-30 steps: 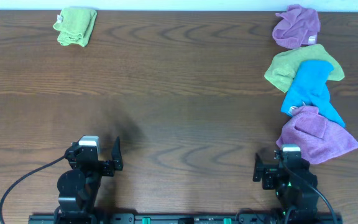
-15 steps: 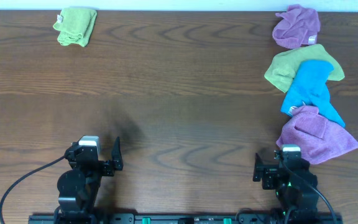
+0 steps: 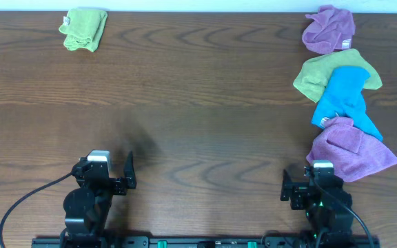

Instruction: Fold the cloth

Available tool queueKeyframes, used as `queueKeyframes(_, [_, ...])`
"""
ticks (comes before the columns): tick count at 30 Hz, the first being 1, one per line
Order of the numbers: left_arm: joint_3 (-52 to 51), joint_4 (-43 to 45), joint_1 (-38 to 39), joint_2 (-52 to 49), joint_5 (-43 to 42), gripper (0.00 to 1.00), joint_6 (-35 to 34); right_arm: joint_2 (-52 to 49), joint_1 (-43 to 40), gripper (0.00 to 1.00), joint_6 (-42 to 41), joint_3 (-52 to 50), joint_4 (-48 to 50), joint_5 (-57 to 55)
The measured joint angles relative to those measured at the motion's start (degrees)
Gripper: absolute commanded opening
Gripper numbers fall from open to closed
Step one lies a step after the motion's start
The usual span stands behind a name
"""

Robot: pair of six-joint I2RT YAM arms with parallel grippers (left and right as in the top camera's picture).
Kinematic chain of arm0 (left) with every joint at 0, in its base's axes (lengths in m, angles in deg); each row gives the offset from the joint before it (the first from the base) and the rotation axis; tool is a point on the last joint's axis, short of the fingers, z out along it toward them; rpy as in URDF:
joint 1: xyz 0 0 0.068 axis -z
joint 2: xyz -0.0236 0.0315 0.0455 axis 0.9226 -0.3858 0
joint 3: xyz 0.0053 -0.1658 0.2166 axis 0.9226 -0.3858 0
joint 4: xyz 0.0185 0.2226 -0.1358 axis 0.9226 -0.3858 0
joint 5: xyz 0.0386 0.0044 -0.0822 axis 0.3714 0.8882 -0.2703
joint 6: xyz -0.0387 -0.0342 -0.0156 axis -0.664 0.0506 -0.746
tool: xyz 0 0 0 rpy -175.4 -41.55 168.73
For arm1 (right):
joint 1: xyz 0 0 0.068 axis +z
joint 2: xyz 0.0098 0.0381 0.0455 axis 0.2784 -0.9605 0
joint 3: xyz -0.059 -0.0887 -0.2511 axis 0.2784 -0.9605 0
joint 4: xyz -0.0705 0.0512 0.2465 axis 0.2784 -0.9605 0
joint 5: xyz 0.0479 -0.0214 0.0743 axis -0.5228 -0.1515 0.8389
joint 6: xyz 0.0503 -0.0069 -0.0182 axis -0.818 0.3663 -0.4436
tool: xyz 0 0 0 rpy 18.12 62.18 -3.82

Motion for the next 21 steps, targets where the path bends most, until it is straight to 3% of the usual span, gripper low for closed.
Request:
queueKeyframes(12, [0.0, 0.0, 0.0, 0.0, 0.0, 0.95, 0.0, 0.0, 0.0, 0.99, 0.0, 0.0, 1.1, 0.0])
queueKeyframes(17, [0.0, 0.0, 0.0, 0.0, 0.0, 0.95, 0.0, 0.0, 0.0, 0.99, -1.2, -0.7, 16.1, -0.6])
queueKeyframes(21, [0.0, 0.0, 0.0, 0.0, 0.0, 0.95, 0.0, 0.2, 0.0, 0.99, -10.3, -0.9, 24.1, -2.1])
